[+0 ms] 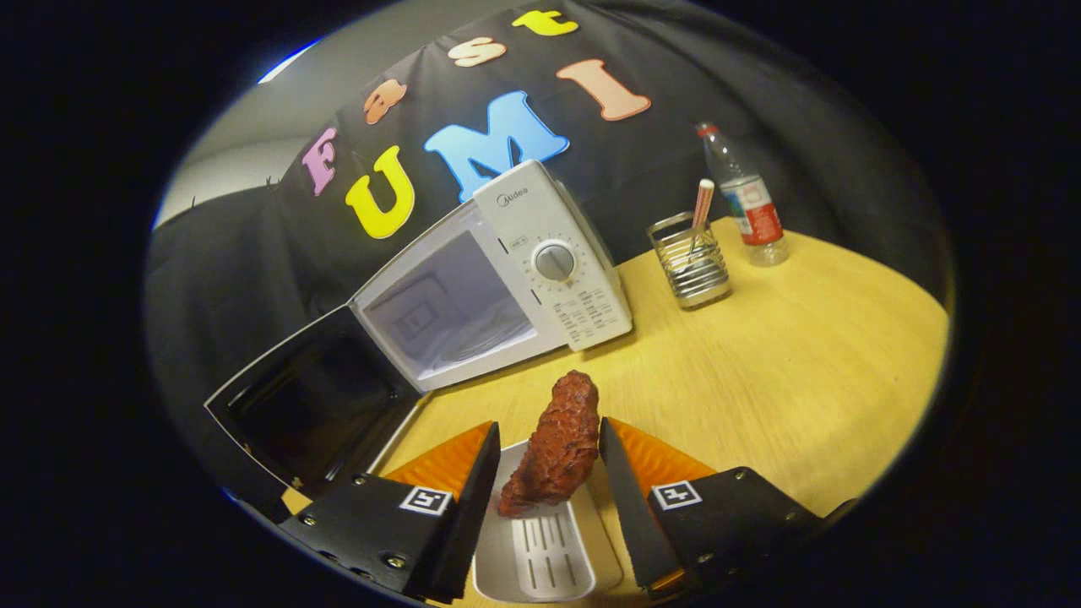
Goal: Open the microwave, put the food inside, and close the microwave door.
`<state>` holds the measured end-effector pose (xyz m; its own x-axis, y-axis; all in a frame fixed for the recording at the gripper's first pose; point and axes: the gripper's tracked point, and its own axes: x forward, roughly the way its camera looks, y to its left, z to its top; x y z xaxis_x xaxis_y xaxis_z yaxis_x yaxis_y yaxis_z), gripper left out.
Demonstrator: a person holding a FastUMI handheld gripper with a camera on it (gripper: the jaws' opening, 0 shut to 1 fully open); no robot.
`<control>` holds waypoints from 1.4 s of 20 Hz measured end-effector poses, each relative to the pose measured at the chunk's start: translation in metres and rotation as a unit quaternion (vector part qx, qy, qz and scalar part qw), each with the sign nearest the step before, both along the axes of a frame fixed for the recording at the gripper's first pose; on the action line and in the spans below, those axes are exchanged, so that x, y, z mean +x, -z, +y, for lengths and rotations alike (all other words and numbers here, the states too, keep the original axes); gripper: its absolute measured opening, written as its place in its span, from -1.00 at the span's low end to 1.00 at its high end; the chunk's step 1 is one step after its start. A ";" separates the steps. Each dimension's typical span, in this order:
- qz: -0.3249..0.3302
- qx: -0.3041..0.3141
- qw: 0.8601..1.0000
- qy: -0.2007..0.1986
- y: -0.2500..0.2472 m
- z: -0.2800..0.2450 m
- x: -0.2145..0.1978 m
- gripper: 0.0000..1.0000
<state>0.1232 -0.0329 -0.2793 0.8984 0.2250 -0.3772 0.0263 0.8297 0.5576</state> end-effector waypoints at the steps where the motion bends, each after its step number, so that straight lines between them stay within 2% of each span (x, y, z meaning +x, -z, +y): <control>1: 0.005 0.008 1.000 0.003 0.008 0.001 0.003 0.32; 3: 0.001 0.041 0.999 -0.001 0.008 0.000 0.012 -0.25; 4: -0.006 0.059 0.998 0.005 -0.001 -0.002 0.008 -0.43; 5: -0.009 0.070 0.998 0.008 -0.002 -0.004 0.013 -0.44; 6: -0.012 0.073 0.997 0.008 -0.009 -0.001 0.009 -0.64; 7: -0.012 0.075 0.997 0.003 -0.009 0.002 0.010 -0.74; 9: -0.019 0.086 0.996 -0.004 -0.016 0.007 0.008 -0.74; 18: -0.051 0.078 0.996 0.014 -0.071 0.011 0.014 -0.74; 22: -0.068 0.068 0.995 -0.003 -0.096 0.042 0.037 -0.75; 28: -0.088 0.068 0.994 -0.008 -0.112 0.095 0.089 -0.75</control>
<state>0.2126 0.0626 -0.1677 0.9436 0.2780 -0.1797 -0.0941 0.7457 0.6596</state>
